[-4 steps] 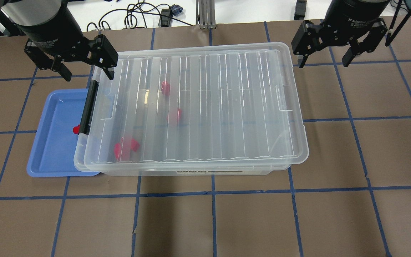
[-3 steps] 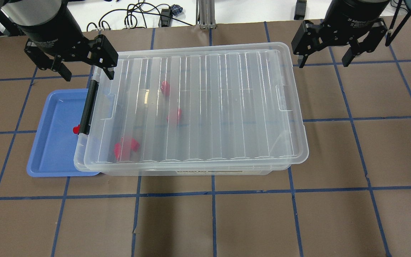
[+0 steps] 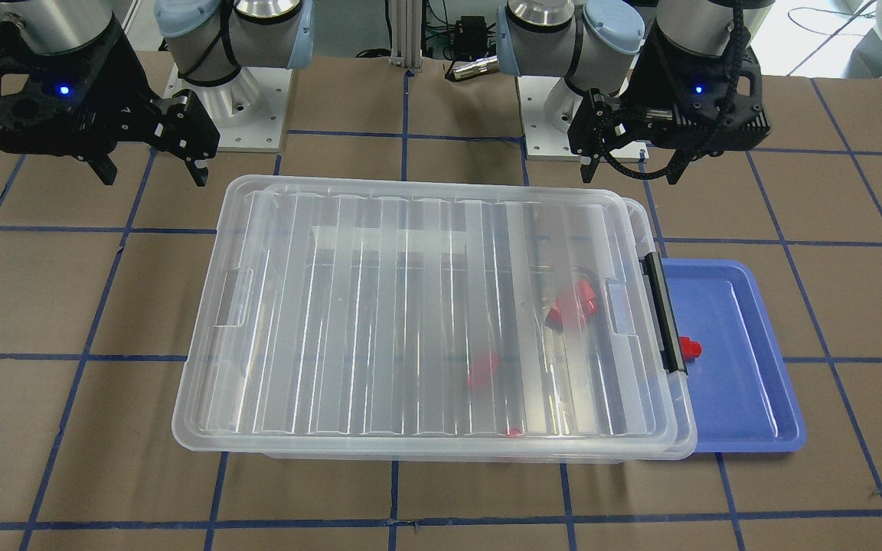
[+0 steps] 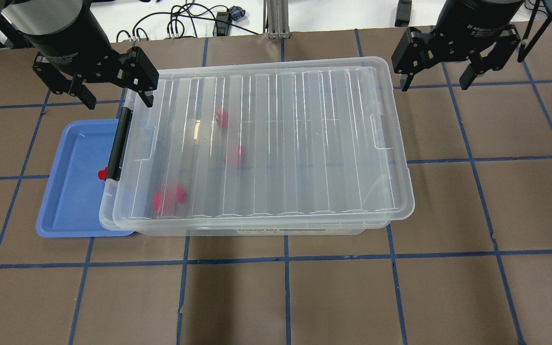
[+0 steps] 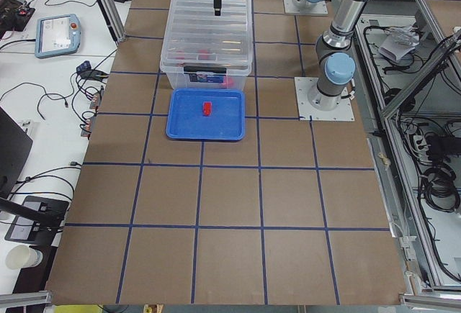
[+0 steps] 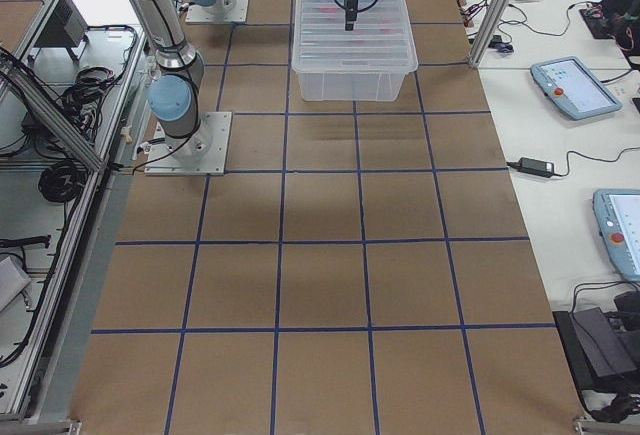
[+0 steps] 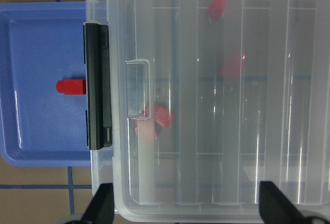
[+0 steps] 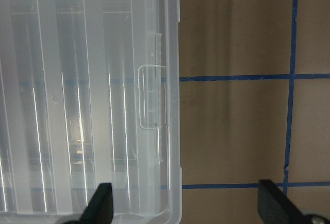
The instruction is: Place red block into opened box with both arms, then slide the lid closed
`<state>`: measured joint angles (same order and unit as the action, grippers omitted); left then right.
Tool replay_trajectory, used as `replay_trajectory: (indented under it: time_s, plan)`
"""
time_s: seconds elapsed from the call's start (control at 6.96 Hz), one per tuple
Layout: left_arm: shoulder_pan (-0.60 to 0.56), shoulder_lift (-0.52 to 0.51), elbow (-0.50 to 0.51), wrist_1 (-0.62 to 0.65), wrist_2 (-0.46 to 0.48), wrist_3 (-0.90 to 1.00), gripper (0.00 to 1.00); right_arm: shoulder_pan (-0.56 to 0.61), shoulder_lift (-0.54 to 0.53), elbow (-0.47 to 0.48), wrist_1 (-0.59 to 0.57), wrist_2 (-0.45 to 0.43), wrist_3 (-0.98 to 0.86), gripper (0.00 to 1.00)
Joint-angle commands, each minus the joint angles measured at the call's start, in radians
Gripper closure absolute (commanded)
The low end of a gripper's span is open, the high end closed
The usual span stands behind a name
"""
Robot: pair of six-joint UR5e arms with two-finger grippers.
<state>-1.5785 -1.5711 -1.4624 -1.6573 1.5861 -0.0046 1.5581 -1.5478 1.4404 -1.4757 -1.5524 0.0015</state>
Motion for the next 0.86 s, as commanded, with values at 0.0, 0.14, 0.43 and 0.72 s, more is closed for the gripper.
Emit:
replay_trajectory:
  time_s: [0.0, 0.14, 0.43, 0.72]
  plan:
    - [0.000, 0.000, 0.000, 0.001, 0.000, 0.000, 0.00, -0.001, 0.000, 0.000, 0.000, 0.000, 0.000, 0.00]
    - [0.000, 0.000, -0.001, -0.001, 0.000, 0.000, 0.00, -0.001, 0.000, 0.003, 0.000, 0.000, 0.000, 0.00]
    - [0.000, 0.002, -0.003, -0.001, 0.000, 0.002, 0.00, 0.000, 0.002, 0.031, -0.014, -0.008, 0.002, 0.00]
    - [0.000, 0.000, -0.016, 0.002, 0.000, 0.003, 0.00, 0.002, 0.014, 0.176, -0.198, -0.005, 0.000, 0.00]
